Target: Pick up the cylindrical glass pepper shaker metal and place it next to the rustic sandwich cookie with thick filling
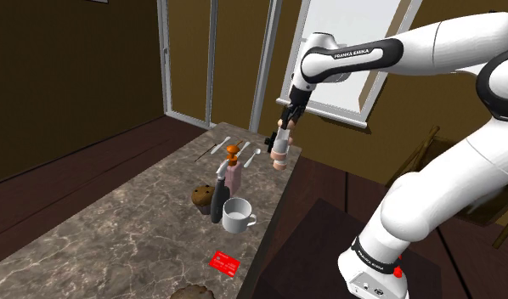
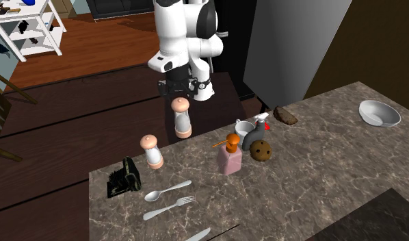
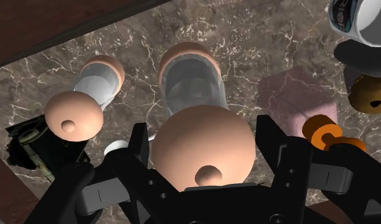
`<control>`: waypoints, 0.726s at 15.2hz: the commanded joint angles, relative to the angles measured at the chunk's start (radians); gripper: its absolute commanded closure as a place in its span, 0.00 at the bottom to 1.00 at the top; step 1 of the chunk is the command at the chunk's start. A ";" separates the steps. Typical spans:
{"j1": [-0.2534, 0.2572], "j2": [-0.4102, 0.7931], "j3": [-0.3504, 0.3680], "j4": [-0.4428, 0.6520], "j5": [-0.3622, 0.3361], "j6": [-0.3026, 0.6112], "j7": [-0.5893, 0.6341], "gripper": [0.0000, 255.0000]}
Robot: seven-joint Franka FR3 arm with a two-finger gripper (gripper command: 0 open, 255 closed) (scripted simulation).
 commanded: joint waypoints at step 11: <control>0.003 -0.015 0.007 0.151 0.002 -0.166 0.003 1.00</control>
